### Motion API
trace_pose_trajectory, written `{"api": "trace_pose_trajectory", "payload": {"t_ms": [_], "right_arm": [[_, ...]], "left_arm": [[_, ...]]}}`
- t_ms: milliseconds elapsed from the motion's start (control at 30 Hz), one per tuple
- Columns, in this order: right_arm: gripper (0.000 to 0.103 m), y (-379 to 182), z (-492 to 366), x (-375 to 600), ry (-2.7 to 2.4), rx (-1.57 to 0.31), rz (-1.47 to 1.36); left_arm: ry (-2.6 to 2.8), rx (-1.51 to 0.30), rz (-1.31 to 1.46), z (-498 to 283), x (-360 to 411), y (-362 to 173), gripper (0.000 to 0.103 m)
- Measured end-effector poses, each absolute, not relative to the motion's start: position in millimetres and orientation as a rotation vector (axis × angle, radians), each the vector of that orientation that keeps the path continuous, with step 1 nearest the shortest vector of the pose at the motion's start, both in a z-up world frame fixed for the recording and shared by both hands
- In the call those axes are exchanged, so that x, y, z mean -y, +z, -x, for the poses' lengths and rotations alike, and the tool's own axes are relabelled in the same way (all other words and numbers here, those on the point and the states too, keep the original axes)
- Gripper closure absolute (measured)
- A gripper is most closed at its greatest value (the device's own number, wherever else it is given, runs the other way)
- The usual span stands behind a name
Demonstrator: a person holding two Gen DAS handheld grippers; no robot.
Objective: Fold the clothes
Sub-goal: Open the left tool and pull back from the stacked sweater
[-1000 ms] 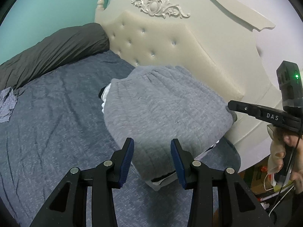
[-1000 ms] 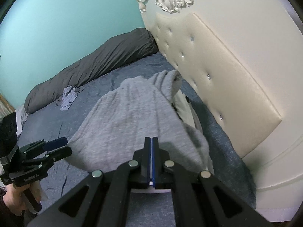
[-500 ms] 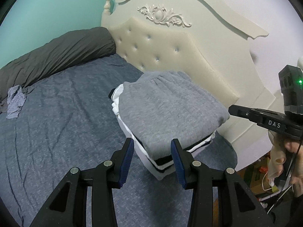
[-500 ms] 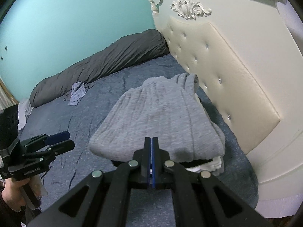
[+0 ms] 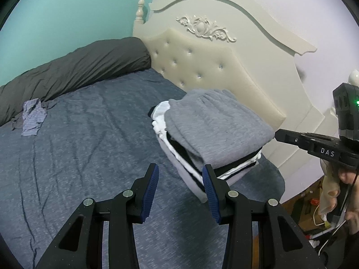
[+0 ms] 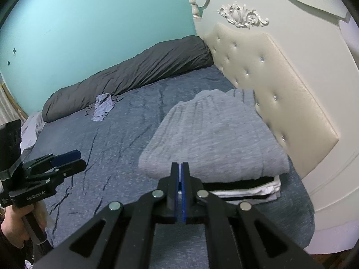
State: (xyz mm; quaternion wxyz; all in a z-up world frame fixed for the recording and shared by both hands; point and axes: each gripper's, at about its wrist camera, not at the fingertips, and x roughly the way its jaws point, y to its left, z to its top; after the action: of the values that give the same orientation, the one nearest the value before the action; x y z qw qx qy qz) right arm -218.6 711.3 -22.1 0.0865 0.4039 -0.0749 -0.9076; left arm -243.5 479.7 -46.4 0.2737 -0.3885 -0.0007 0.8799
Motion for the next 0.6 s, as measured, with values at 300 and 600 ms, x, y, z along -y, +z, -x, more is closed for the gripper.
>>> {"api": "trace_pose_trajectory", "payload": {"t_ms": [300, 600], "right_arm": [[0.101, -21, 206, -673, -2.688, 0.206, -1.194], [0.101, -17, 187, -622, -2.684, 0.157, -1.165]], "left_arm": [[2.415, 0.009, 1.035, 229, -437, -38, 0.055], [2.449, 0.028, 1.018, 210, -393, -29, 0.052]]}}
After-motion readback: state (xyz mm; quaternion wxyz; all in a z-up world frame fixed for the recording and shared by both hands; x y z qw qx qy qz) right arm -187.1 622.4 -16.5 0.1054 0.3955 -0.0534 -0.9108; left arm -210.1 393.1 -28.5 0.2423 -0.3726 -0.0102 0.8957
